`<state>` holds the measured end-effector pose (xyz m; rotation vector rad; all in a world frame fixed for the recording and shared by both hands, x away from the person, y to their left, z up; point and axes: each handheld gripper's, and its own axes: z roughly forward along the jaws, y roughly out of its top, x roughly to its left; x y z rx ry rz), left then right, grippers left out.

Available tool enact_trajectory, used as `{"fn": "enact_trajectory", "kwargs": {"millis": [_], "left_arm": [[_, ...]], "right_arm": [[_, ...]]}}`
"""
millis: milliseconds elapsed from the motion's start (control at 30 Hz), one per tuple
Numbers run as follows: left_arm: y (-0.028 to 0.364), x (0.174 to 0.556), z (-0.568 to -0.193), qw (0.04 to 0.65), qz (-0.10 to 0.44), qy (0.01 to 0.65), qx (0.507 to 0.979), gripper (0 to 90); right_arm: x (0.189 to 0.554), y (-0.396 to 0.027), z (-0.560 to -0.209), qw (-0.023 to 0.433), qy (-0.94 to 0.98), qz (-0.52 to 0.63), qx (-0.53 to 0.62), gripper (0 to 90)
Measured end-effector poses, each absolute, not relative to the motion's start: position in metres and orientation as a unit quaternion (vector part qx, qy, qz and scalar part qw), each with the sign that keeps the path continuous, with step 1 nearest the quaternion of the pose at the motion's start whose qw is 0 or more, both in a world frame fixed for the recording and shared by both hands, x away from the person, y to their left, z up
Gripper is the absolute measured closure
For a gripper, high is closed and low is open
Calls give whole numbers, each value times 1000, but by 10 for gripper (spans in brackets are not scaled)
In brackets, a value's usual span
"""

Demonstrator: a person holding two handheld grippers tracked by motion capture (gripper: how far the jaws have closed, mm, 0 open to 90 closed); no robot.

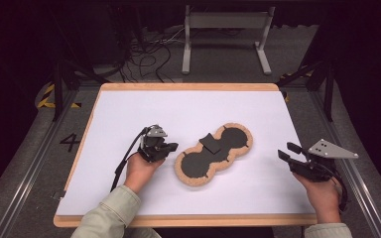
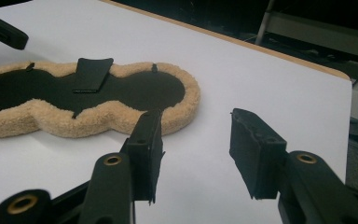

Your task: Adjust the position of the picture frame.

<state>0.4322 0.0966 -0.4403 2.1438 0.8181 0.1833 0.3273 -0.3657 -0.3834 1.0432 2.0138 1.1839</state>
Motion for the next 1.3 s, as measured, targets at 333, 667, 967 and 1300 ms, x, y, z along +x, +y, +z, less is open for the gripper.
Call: {"fn": "enact_trajectory", "kwargs": {"millis": [333, 667, 967, 1300], "left_arm": [[87, 435, -453, 368, 43, 315, 874, 897], [75, 424, -453, 365, -20, 288, 885, 899], [43, 402, -454, 360, -71, 236, 900, 899], [9, 381, -457, 364, -79, 185, 910, 897]], "right_arm": [[328, -364, -385, 282, 757, 442, 390, 514], [331, -361, -385, 275, 760, 443, 388, 516], [334, -358, -385, 266, 763, 444, 387, 515], [336, -355, -386, 257, 767, 427, 404, 572]]}}
